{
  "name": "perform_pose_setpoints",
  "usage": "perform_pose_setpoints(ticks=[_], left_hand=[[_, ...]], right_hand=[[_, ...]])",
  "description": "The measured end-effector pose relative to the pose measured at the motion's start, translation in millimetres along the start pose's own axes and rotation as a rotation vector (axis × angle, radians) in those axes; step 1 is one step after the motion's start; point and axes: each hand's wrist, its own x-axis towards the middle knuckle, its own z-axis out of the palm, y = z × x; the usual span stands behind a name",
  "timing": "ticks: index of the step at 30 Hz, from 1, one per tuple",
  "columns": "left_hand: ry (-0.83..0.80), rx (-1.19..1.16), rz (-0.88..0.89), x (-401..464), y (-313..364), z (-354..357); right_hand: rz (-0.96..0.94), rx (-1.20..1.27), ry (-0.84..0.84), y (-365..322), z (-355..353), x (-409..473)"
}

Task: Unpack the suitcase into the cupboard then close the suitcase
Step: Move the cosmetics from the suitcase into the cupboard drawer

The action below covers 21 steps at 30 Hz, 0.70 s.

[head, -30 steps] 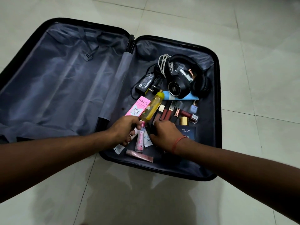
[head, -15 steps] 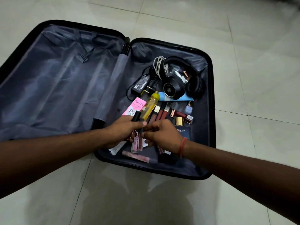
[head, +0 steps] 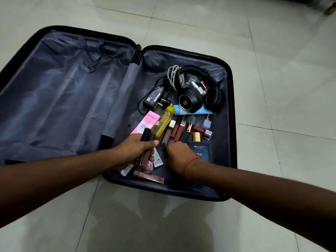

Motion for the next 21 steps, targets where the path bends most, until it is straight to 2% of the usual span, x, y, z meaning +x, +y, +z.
perform_pose_setpoints(ticks=[4, 9, 13, 15, 18, 21], left_hand=[[-0.006, -0.042, -0.004, 2.1, -3.4, -0.9], [-0.048, -0.003, -0.009, 5.1, -5.1, -8.1], [-0.186, -0.047, -0.022, 3.6, -0.4, -7.5], [-0.204, -0.051, -0.003, 3.8, 2.7, -4.6], [-0.214, -0.009, 0.028, 4.5, 5.2, -1.9], [-0.117, 0.032, 0.036, 8.3, 2.2, -3.7]], right_hand=[[0.053, 0.172, 0.024, 4.3, -4.9, -0.3], [0.222, 0.935, -0.019, 13.1, -19.3, -0.1], [0.222, 1.299, -0.095, 7.1, -36.2, -7.4], [0.237, 1.332, -0.075, 5.2, -37.7, -7.1], [0.208, 1.134, -0.050, 6.8, -39.9, -6.5], [0.232, 0.966, -0.018, 20.1, -44.7, -0.2]])
